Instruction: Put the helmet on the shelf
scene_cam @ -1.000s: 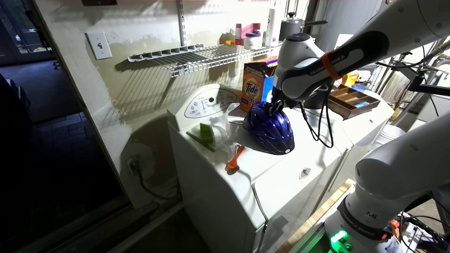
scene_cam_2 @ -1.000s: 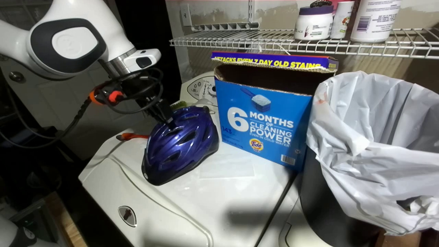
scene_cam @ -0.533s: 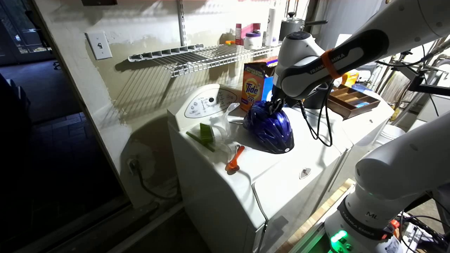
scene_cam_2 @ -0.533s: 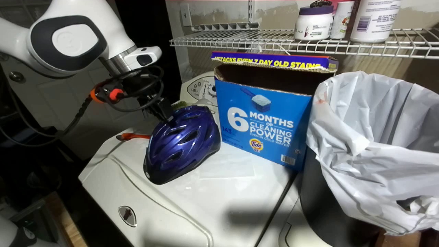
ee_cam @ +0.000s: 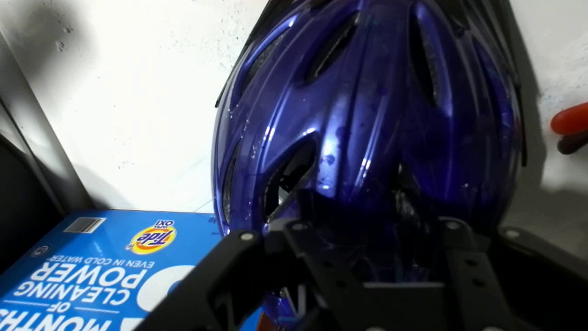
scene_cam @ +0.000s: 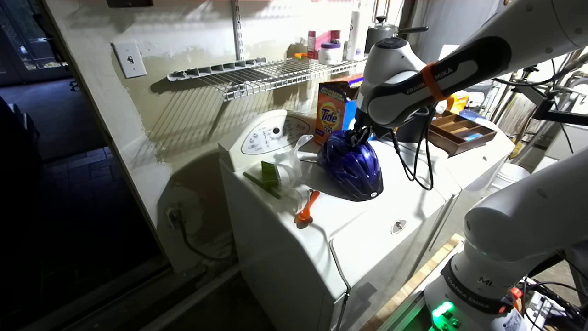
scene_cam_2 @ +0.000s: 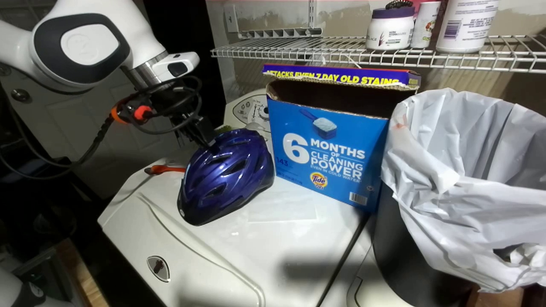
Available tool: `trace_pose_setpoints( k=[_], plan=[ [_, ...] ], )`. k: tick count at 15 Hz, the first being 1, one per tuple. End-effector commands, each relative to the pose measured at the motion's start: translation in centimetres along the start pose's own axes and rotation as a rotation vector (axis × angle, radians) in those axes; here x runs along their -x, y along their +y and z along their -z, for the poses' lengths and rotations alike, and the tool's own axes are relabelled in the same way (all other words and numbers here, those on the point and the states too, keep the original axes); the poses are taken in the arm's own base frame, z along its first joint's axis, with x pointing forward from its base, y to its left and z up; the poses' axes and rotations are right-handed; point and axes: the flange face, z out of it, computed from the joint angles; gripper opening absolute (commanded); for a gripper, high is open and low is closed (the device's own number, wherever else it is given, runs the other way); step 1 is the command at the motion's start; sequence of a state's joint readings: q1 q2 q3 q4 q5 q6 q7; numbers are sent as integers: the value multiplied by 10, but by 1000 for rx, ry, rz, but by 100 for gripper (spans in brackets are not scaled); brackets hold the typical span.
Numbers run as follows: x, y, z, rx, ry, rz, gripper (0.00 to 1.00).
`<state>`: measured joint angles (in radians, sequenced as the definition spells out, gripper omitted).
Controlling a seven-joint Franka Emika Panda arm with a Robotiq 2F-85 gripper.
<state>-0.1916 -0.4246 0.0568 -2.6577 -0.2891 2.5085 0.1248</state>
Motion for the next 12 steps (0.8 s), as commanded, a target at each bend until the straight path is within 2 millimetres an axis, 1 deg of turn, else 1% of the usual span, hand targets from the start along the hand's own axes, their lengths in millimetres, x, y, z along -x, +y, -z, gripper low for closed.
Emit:
trace_pose_setpoints(
  k=[1,5,7,8,9,10,12],
  plan=[
    [-2,-6,18,22,40,5,24],
    [-2,-7,19,23,33,-5,24],
    [-2,-5,14,21,23,-16,24],
    [-3,-1,15,17,30,-34,74],
    [-4,4,18,12,41,-57,75],
    [-4,10,19,4,43,-78,81],
    [-2,27,15,-21,25,-110,95]
  ],
)
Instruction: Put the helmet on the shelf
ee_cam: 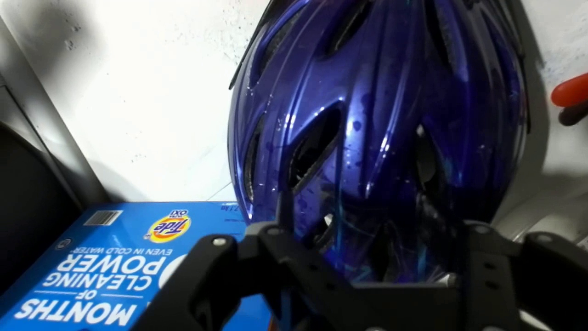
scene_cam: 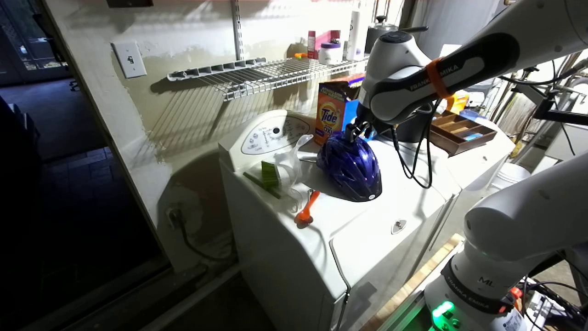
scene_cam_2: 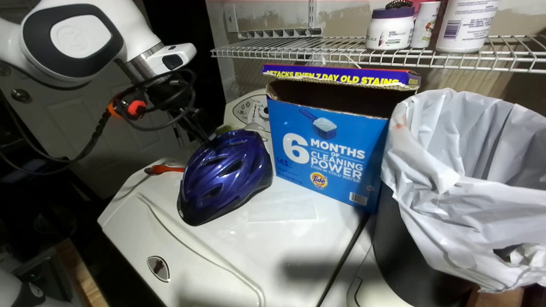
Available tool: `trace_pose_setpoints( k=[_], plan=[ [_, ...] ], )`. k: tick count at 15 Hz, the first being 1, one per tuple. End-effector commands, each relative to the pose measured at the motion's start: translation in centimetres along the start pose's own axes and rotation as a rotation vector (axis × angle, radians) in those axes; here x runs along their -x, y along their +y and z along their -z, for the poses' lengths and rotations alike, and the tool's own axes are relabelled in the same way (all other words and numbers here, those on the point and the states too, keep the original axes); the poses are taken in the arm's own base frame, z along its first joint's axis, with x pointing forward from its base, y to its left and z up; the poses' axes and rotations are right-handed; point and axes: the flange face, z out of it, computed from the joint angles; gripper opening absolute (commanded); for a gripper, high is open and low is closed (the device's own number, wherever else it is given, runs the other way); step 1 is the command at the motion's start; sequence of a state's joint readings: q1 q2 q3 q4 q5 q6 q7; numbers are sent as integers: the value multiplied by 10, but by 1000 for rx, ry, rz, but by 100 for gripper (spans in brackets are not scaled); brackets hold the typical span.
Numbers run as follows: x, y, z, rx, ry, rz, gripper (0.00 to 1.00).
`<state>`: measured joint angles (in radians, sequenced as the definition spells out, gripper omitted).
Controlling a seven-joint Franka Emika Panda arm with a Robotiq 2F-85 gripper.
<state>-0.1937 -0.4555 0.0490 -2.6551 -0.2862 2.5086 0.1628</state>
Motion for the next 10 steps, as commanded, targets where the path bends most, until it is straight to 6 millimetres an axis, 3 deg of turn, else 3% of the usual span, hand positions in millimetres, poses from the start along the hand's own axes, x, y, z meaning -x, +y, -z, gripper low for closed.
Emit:
trace_pose_setpoints(
  k=[1,10],
  plan=[
    [-2,31,2,-42,-15,-74,99],
    [14,103,-19,-243,-124,-195,100]
  ],
)
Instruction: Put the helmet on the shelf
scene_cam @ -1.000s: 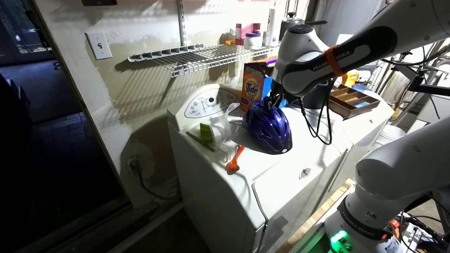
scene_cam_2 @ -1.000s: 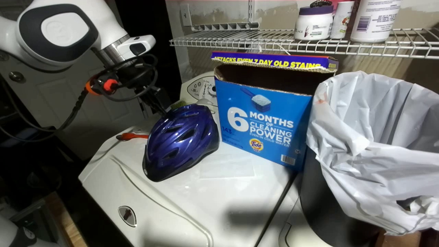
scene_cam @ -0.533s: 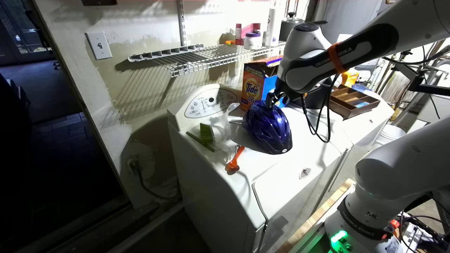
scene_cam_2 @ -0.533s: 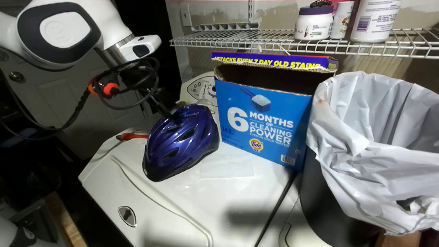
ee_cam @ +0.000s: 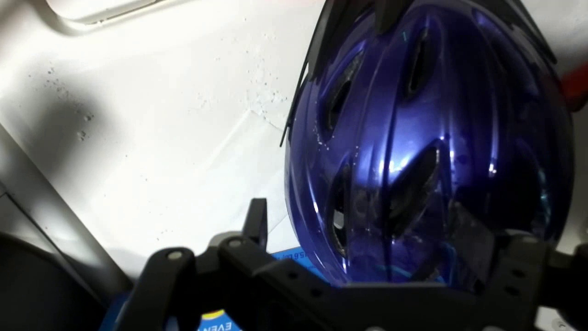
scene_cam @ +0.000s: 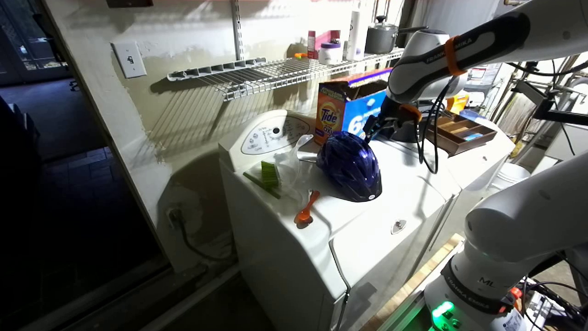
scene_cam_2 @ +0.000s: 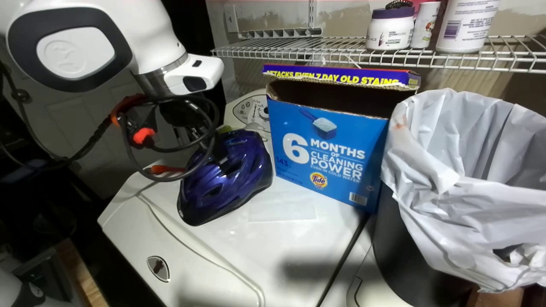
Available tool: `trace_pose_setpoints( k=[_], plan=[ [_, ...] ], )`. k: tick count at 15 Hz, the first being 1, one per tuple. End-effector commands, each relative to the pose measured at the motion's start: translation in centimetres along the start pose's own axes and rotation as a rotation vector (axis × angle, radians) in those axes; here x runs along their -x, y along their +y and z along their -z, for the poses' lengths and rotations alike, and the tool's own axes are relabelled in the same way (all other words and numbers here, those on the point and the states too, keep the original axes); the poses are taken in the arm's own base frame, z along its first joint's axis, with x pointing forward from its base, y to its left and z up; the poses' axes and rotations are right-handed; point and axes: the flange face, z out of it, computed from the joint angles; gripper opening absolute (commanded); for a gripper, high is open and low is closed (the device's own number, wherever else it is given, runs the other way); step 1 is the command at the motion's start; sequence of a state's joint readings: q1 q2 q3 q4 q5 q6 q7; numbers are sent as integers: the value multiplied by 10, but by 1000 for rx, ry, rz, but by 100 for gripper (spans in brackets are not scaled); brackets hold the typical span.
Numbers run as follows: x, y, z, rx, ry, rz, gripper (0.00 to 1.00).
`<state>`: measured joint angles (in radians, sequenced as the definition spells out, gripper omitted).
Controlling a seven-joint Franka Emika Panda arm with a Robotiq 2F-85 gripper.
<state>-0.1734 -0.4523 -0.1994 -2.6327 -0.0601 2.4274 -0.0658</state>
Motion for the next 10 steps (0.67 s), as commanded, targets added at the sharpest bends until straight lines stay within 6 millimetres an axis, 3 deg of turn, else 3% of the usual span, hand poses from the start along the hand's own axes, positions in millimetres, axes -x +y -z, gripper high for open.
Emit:
trace_pose_setpoints(
  k=[1,10],
  plan=[
    [-5,15,0,-72,-51,-40,100],
    [-1,30,-16,-90,-92,-404,100]
  ],
)
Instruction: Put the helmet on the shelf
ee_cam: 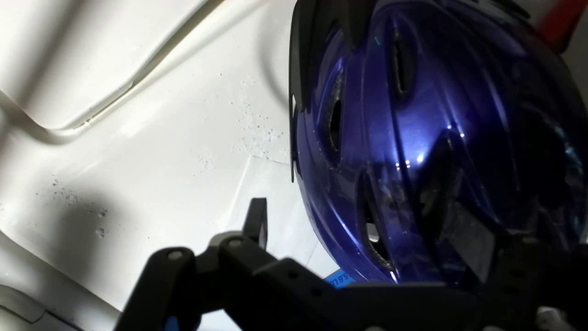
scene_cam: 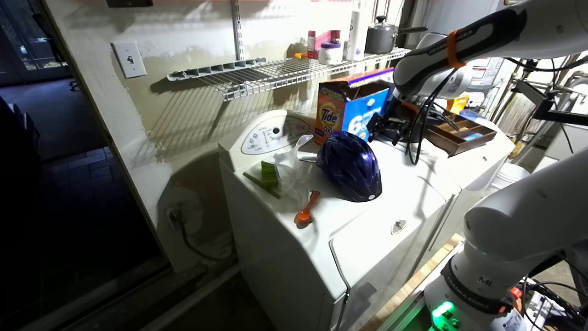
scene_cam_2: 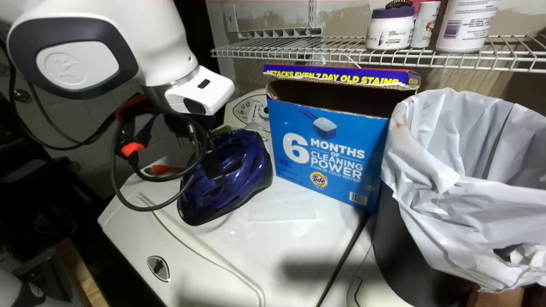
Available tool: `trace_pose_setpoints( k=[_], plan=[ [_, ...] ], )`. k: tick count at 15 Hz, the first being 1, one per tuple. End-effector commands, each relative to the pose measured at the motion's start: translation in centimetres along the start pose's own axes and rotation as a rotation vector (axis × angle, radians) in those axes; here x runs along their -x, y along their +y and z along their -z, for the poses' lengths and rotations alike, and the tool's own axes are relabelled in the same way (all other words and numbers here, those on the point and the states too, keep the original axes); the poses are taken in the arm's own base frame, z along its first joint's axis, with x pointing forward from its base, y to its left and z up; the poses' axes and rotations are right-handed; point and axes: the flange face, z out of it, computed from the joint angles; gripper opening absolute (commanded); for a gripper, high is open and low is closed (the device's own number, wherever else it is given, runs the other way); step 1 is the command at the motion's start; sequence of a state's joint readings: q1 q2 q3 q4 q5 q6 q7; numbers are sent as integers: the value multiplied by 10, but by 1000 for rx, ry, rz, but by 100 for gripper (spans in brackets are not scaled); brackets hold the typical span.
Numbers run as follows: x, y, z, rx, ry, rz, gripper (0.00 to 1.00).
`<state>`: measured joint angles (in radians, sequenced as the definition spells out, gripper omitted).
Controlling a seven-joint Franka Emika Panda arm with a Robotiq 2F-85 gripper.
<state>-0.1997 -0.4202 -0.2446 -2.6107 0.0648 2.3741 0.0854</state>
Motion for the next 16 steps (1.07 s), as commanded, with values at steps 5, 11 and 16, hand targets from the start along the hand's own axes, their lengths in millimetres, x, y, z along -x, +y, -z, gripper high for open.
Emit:
trace_pose_setpoints(
  k=[5,11,16],
  plan=[
    [-8,-5,-24,-14,-66,-125,100],
    [-15,-12,-38,2,-109,-131,100],
    [-20,-15,-44,9,-155,-146,99]
  ],
)
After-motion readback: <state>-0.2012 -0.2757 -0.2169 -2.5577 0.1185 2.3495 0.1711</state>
